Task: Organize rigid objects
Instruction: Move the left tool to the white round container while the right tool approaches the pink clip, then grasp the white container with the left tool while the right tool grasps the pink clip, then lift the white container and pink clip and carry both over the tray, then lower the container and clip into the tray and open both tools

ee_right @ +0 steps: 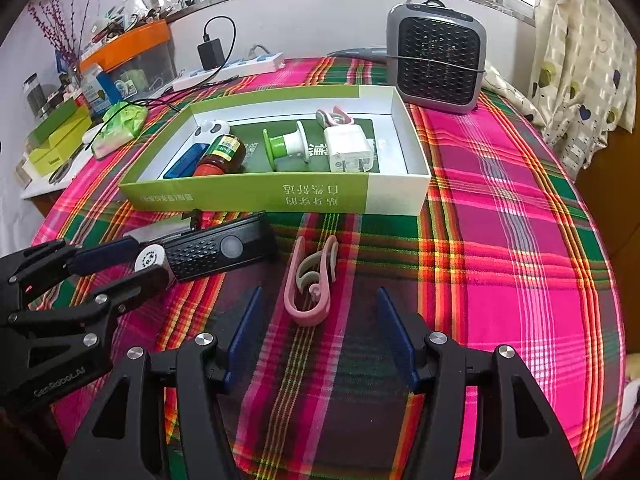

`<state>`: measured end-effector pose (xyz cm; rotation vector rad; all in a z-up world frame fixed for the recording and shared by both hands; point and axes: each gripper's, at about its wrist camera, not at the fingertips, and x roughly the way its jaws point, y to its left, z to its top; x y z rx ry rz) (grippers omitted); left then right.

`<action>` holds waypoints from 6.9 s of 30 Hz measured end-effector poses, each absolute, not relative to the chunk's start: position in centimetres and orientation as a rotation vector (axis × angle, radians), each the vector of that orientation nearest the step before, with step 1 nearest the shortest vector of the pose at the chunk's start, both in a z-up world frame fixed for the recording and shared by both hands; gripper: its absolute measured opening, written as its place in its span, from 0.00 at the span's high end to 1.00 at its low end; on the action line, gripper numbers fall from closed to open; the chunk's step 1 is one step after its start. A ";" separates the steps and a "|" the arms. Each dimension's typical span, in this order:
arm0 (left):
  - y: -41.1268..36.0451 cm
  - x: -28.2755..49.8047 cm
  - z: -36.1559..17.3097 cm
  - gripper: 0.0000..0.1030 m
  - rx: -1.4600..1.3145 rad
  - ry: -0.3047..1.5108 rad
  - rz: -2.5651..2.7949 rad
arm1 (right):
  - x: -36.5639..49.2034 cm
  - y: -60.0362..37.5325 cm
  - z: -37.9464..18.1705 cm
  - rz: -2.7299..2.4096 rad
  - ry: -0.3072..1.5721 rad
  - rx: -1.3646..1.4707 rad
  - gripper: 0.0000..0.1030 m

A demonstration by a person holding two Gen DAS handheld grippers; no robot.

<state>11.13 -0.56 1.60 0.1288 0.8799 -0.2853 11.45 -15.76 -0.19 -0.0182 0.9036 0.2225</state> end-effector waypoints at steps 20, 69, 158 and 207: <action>0.1 12.3 1.0 0.59 0.068 0.897 -0.210 | 12.1 -16.0 -0.4 0.159 0.897 -0.067 0.43; 1.1 11.3 2.6 0.74 0.020 0.824 -0.192 | 11.2 -16.9 0.6 0.180 0.851 -0.029 0.78; 2.2 22.8 2.6 0.74 -0.039 0.843 -0.090 | 27.8 -12.2 1.0 0.451 0.924 -0.109 0.78; 1.4 20.8 4.3 0.62 0.003 0.803 -0.101 | 26.2 -13.1 2.2 0.431 0.879 -0.057 0.58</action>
